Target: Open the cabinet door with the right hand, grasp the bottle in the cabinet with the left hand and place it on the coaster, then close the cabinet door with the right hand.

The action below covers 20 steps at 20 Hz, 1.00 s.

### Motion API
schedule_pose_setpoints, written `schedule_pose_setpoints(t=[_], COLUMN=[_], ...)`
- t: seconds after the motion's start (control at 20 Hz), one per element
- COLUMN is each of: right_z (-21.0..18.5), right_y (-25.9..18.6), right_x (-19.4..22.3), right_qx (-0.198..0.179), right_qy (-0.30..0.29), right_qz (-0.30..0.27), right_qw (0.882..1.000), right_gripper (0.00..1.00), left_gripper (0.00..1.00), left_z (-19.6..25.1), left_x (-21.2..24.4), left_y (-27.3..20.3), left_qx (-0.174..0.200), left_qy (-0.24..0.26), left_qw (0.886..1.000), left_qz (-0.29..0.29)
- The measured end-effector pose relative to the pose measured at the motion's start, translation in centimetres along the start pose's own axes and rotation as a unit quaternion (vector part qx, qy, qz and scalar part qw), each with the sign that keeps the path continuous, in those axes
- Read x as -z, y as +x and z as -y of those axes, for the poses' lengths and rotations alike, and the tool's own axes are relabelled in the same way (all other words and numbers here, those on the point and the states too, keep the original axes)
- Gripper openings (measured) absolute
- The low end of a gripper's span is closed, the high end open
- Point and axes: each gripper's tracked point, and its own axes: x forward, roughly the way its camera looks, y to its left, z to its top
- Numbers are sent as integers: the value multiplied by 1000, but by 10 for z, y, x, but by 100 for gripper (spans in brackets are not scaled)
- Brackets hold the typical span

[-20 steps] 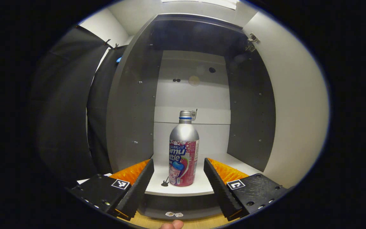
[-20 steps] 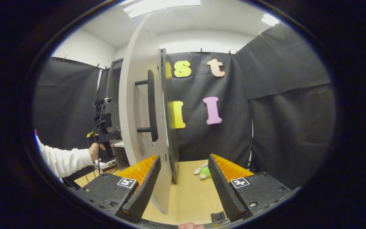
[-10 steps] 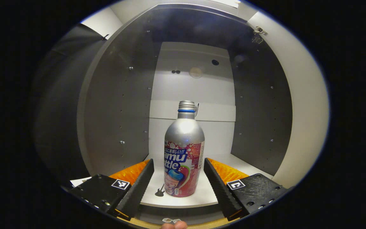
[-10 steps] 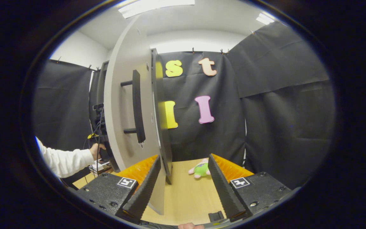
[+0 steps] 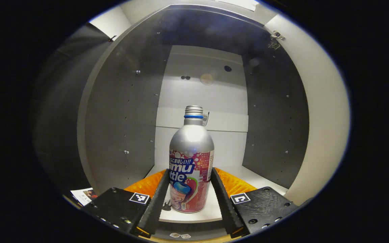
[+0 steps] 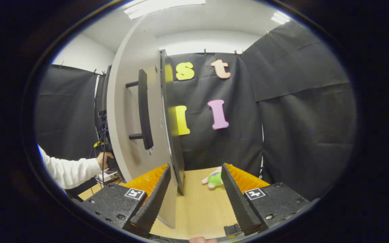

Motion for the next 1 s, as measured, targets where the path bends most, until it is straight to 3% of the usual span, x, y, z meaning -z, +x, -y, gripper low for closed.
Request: schedule_pose_setpoints(t=[0.3, 0.45, 0.75, 1.0], right_z=[-9, -13, -26, -29], right_y=[7, 6, 6, 5], right_x=[3, 6, 5, -9], right_qx=[-18, -28, -53, -51], right_qy=[-5, -5, -1, -6], right_qz=[1, 1, -5, -6], right_qw=[1000, 1000, 999, 999], right_gripper=[93, 93, 93, 93], left_gripper=[72, 72, 72, 72], left_z=[-13, -40, -85, -106], left_x=[-7, 13, 111, 205], left_y=[-83, -133, -221, -261], left_qx=[10, -20, -95, -141], left_qy=[-1, 22, 69, 88], left_qw=[1000, 999, 993, 985], left_qz=[29, 39, 9, -40])
